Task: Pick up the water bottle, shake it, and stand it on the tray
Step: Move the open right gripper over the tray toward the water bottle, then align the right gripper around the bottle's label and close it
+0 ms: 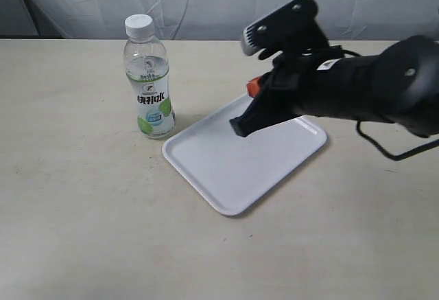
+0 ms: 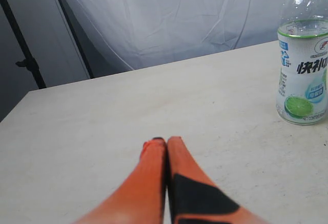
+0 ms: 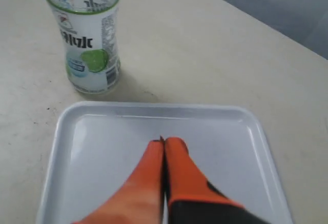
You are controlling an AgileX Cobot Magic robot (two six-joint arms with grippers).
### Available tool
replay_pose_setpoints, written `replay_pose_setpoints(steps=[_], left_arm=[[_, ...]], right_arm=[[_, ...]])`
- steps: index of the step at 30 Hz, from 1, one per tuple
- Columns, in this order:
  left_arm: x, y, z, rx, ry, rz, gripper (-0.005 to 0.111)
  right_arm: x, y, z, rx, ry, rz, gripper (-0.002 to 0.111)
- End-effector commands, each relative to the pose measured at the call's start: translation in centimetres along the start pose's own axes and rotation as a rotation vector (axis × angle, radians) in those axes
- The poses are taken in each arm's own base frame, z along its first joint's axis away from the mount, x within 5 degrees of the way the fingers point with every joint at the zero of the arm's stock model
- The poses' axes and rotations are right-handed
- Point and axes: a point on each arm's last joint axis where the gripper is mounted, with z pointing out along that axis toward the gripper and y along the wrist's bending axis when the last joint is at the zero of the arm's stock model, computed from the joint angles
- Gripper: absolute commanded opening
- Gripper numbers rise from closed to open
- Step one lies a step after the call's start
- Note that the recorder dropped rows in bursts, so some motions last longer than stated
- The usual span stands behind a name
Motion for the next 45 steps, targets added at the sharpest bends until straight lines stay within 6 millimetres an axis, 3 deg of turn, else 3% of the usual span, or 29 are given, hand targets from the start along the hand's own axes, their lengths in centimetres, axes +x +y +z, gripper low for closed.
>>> replay_pose_setpoints(steps=[1, 5, 10, 12, 20, 29, 36, 45], left_arm=[[0.1, 0.0, 0.0, 0.001, 0.001, -0.004, 0.000], [0.1, 0.0, 0.0, 0.001, 0.001, -0.004, 0.000], [0.1, 0.0, 0.0, 0.001, 0.001, -0.004, 0.000], [0.1, 0.0, 0.0, 0.001, 0.001, -0.004, 0.000], [0.1, 0.0, 0.0, 0.001, 0.001, -0.004, 0.000], [0.1, 0.0, 0.0, 0.001, 0.001, -0.004, 0.000], [0.1, 0.0, 0.0, 0.001, 0.001, -0.004, 0.000], [0.1, 0.0, 0.0, 0.001, 0.001, -0.004, 0.000]], right_arm=[[-0.5, 2.4, 2.8, -0.002, -0.015, -0.072, 0.000], [-0.7, 3.8, 5.2, -0.016, -0.004, -0.092, 0.022], [-1.3, 4.1, 7.2, -0.007, 0.004, 0.074, 0.083], [-1.5, 4.1, 7.8, -0.005, 0.001, 0.069, 0.091], [-2.6, 4.3, 9.3, -0.013, -0.015, 0.075, 0.073], [-2.6, 6.0, 9.9, -0.031, -0.022, 0.051, 0.073], [-2.6, 8.8, 11.3, -0.014, -0.070, -0.018, 0.073], [-2.7, 9.3, 13.3, 0.047, -0.122, 0.062, 0.073]])
